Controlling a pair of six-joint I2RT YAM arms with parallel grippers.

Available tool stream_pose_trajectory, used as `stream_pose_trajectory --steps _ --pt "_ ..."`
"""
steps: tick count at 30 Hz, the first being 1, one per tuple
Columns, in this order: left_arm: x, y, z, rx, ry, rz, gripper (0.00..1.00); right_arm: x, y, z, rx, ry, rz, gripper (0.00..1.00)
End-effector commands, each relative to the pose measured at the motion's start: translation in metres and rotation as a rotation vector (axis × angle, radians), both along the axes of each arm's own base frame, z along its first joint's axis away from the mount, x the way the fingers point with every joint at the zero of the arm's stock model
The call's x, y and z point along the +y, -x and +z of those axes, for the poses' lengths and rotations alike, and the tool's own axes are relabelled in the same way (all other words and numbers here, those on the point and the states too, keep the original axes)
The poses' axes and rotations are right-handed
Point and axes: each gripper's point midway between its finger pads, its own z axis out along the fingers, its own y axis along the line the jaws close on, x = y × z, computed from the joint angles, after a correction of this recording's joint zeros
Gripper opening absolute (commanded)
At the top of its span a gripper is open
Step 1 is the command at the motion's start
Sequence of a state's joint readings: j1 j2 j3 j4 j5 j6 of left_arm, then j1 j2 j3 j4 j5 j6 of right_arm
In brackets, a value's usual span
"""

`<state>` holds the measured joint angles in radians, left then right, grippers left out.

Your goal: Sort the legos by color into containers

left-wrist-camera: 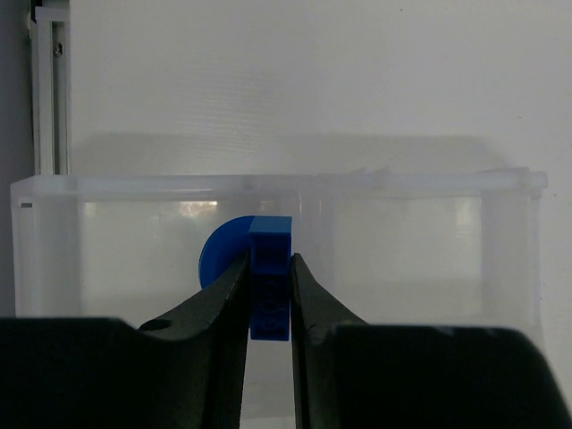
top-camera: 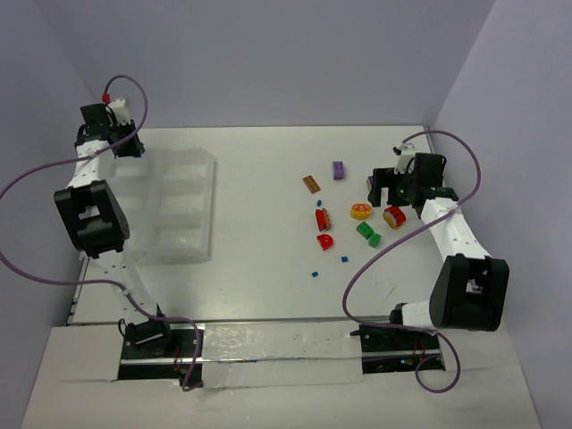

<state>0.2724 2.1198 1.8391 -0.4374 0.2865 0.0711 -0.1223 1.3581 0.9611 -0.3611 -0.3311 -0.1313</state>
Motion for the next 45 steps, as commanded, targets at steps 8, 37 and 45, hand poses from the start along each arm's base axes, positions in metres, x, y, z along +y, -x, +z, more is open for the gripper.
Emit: stream_pose_trajectory --steps 8,37,45 --pt "0.022 0.000 -0.023 0.041 -0.063 0.099 0.13 0.006 -0.007 0.008 -0.018 0.002 0.021 1.00" --pt "-0.079 0.041 0.104 -0.212 -0.087 -0.112 0.44 0.120 -0.059 0.017 0.025 0.158 0.218 0.85" --pt "-0.123 0.062 0.112 -0.264 -0.079 -0.121 0.45 0.163 -0.070 -0.015 0.121 0.131 0.110 0.80"
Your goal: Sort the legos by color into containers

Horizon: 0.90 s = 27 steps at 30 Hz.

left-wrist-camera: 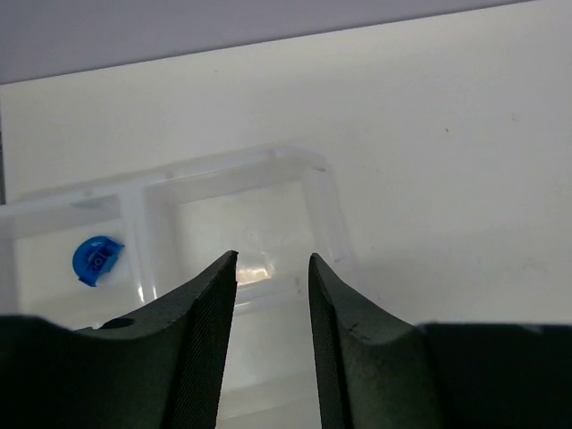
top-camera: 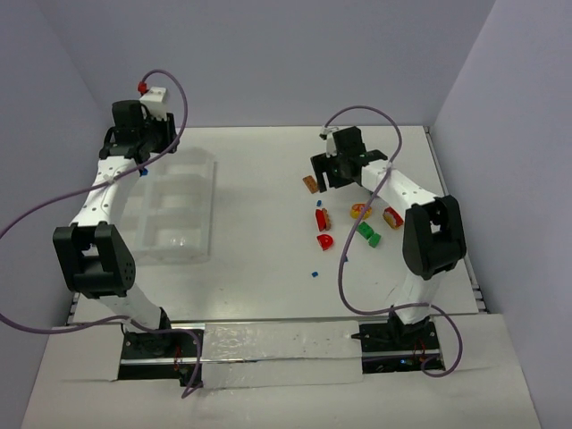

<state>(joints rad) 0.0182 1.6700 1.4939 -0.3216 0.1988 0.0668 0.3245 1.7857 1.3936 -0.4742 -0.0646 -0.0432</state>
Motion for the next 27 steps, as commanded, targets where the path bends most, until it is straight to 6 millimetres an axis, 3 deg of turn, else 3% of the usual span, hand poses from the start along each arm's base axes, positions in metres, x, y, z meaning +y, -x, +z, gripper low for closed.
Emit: stream_pose_trajectory --steps 1,2,10,22,27 --pt "0.007 0.001 0.014 -0.060 0.017 0.058 0.45 0.016 -0.004 -0.003 0.028 -0.007 -0.113 0.79" --pt "0.006 0.003 0.014 -0.057 0.025 0.059 0.45 0.022 -0.006 -0.002 0.030 -0.011 -0.121 0.78" --pt "0.006 0.010 0.014 -0.062 0.029 0.068 0.45 0.030 0.006 -0.058 0.212 -0.011 -0.210 0.54" --pt "0.005 0.009 0.010 -0.064 0.032 0.062 0.45 0.024 0.010 -0.090 0.273 0.025 -0.271 0.55" --pt "0.006 0.008 0.009 -0.065 0.030 0.068 0.45 0.021 0.008 -0.103 0.300 0.023 -0.290 0.49"
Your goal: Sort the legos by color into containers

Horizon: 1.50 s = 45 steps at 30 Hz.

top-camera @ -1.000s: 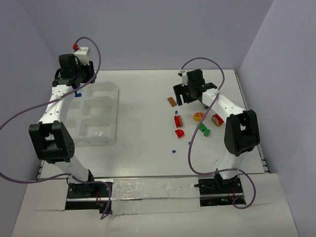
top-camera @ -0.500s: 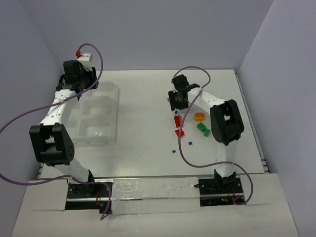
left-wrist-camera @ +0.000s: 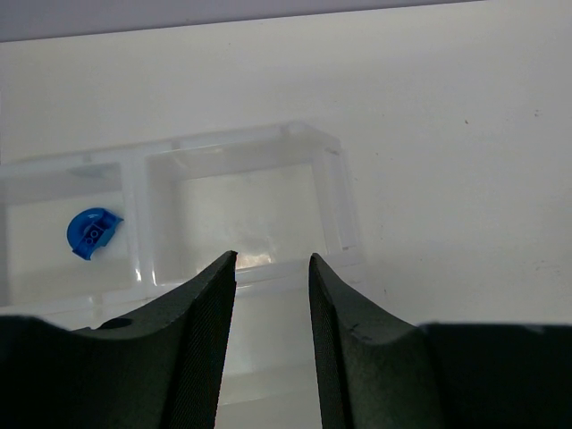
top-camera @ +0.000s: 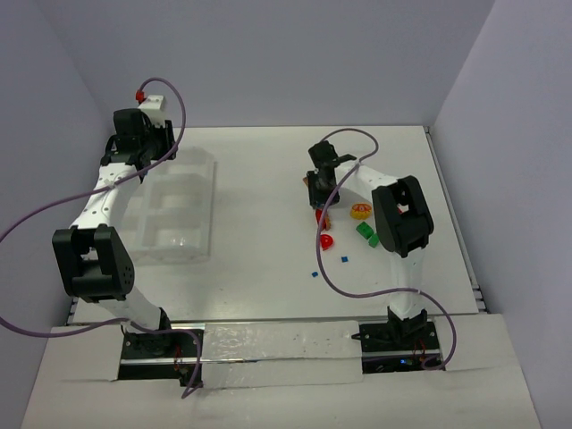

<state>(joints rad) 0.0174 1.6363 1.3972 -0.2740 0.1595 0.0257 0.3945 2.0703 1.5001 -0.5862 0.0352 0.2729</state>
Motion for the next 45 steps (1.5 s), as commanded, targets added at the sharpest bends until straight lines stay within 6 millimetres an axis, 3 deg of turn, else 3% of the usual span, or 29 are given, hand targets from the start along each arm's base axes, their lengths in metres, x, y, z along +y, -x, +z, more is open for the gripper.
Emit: stream_pose_trajectory --steps 1,11,15,20,22,25,26,31,33,38,45 --pt "0.002 -0.002 0.027 -0.088 0.011 0.016 0.45 -0.002 -0.009 -0.008 0.009 -0.002 -0.038 0.49" --pt "0.002 -0.005 0.020 -0.080 0.010 0.016 0.45 -0.005 -0.013 -0.010 0.014 -0.011 -0.044 0.38" --pt "0.000 -0.005 0.018 -0.073 0.013 0.005 0.45 -0.007 -0.014 -0.006 0.008 -0.014 -0.042 0.29" --pt "-0.012 0.001 0.016 -0.068 0.030 -0.065 0.50 -0.004 -0.010 0.003 0.002 -0.044 -0.012 0.10" --pt "-0.019 0.006 0.019 -0.072 0.050 -0.103 0.55 0.001 -0.009 0.022 -0.032 -0.081 0.023 0.01" --pt "-0.035 0.017 0.025 -0.082 0.090 -0.193 0.58 0.005 -0.006 0.046 -0.074 -0.123 0.073 0.00" --pt "-0.035 0.018 0.027 -0.086 0.090 -0.194 0.58 0.007 -0.003 0.044 -0.064 -0.137 0.081 0.00" --pt "-0.081 0.048 0.041 -0.077 0.252 -0.427 0.60 0.026 0.003 0.098 -0.139 -0.316 0.222 0.00" --pt "-0.104 0.068 0.051 -0.073 0.372 -0.537 0.62 0.046 0.013 0.133 -0.152 -0.492 0.311 0.00" --pt "-0.142 0.103 0.037 -0.056 0.412 -0.698 0.68 0.083 0.043 0.191 -0.147 -0.786 0.512 0.00" --pt "-0.188 0.138 0.024 -0.074 0.337 -0.910 0.72 0.107 0.084 0.220 0.015 -1.102 0.668 0.00"
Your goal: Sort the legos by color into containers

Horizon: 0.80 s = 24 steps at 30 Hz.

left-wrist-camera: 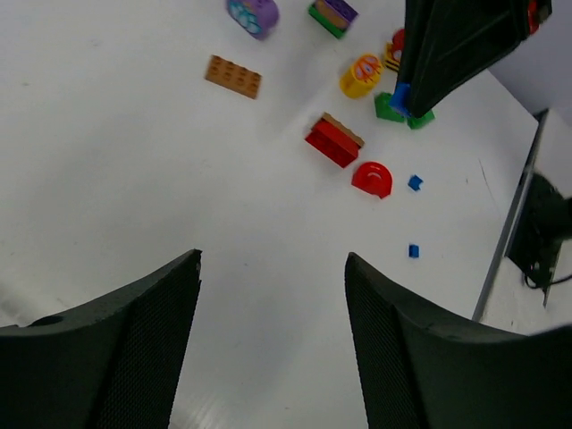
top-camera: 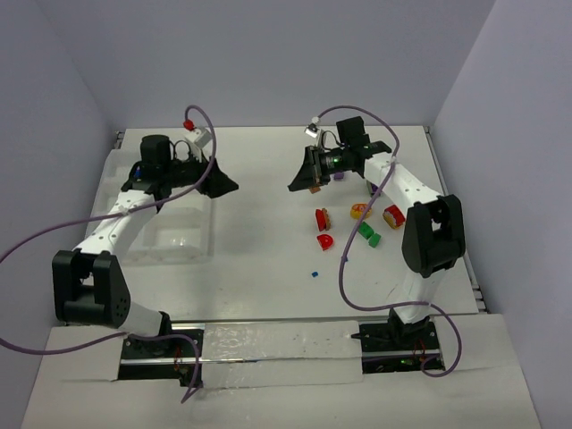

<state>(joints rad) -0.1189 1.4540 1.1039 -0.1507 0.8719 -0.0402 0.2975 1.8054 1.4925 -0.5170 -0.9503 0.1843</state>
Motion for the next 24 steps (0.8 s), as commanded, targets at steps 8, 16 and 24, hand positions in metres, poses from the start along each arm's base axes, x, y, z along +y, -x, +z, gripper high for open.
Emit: stream_pose_trajectory --steps 8,16,24 --pt "-0.063 0.076 0.009 -0.260 0.015 -0.524 0.64 0.026 0.070 0.047 0.130 -0.346 0.349 0.00" --pt "-0.080 0.095 0.023 -0.380 -0.004 -0.647 0.65 0.043 0.098 0.044 0.230 -0.403 0.463 0.00" --pt "-0.094 0.111 0.036 -0.406 -0.022 -0.681 0.61 0.053 0.108 0.039 0.273 -0.403 0.499 0.00"
